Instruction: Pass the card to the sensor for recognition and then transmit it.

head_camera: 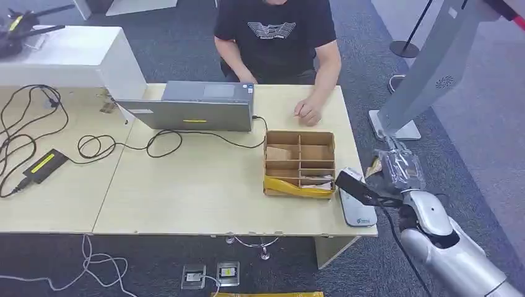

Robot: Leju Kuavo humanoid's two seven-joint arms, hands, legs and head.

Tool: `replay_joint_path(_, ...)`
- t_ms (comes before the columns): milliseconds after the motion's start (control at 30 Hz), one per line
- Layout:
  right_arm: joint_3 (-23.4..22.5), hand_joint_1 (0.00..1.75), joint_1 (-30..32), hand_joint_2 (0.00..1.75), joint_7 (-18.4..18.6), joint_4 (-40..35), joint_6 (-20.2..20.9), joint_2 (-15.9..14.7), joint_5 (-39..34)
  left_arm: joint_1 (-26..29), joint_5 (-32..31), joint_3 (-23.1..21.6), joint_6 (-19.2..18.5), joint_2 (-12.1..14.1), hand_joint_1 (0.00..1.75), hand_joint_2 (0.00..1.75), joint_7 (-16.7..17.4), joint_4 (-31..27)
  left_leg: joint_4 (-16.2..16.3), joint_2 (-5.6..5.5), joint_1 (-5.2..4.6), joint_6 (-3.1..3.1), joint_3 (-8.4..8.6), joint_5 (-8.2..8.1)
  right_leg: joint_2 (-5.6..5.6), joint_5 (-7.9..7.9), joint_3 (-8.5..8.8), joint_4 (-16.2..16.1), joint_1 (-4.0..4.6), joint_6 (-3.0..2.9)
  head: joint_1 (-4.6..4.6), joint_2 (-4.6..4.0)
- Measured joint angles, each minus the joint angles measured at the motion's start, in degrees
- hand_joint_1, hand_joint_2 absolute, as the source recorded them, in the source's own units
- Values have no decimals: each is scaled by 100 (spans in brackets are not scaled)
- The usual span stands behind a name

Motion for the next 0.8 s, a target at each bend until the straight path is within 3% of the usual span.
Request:
replay_joint_path(500, 85, 175, -285, 175, -79, -293, 155, -11, 35, -3, -39, -2, -9, -2, 0, 0, 0, 0, -1, -1, 0, -1, -4, 1, 0, 0, 0, 2, 0, 0, -2, 0)
replay_joint_path(800, 413, 175, -696, 175, -452, -83, 13, 488, -20, -25, -83, -7, -31, -7, 0, 0, 0, -31, -1, -2, 4, -6, -10, 4, -2, 0, -5, 5, 3, 0, -2, 0)
